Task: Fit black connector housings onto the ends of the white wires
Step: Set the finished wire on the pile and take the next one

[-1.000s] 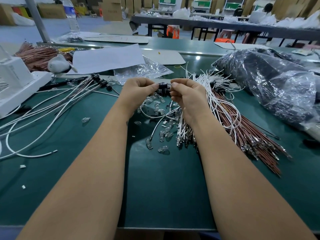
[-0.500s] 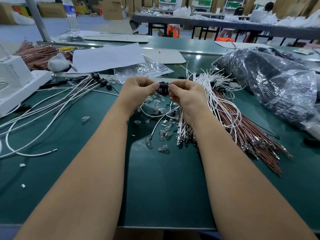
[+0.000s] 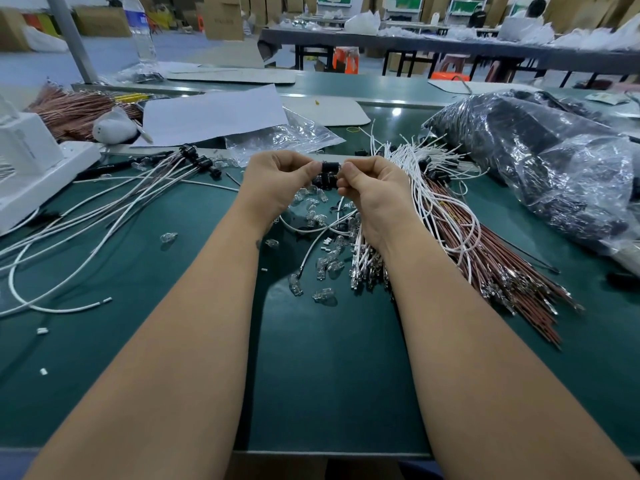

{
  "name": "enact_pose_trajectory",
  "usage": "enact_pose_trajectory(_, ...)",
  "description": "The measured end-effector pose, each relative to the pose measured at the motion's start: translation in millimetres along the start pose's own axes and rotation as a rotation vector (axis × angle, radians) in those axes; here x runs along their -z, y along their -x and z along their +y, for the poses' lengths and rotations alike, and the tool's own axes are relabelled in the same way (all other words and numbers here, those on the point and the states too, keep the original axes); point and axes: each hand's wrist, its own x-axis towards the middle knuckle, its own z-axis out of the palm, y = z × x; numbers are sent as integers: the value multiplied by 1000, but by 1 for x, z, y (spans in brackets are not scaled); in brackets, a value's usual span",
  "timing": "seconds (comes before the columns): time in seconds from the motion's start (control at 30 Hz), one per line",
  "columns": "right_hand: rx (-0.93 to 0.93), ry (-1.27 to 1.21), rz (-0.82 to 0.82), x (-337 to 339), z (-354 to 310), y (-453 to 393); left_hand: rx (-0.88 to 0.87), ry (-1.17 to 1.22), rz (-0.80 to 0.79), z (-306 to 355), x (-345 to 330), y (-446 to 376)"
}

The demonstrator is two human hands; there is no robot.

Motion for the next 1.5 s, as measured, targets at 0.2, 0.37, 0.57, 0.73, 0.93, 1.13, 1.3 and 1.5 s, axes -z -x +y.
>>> enact_pose_trajectory(0.2,-16,73,-60,1,-3,3,10,-24,-22,0,3,0)
enact_pose_trajectory(0.37,-33,44,-68,1,-4,3,20,-34,-21,-1,6,-1)
enact_pose_trajectory(0.57,-39,66,-58,0,-4,2,13,-38,-34,-2,7,-1)
enact_pose_trajectory(0.73,-19,195,-90,1,-4,3,24,-38,-59,2,8,2)
enact_pose_trajectory(0.93,17,372,-93,-1,-2,2,77,-72,-86,5,16,1)
enact_pose_trajectory(1.13,-24,297,-102,0,-2,1,56,-64,-62,3,12,2)
enact_pose_trajectory(1.3,-78,144,-108,2,-3,-1,10,-14,-56,3,8,2)
enact_pose_trajectory(1.5,-13,151,-141,3,1,-1,9,15,-82,3,8,2)
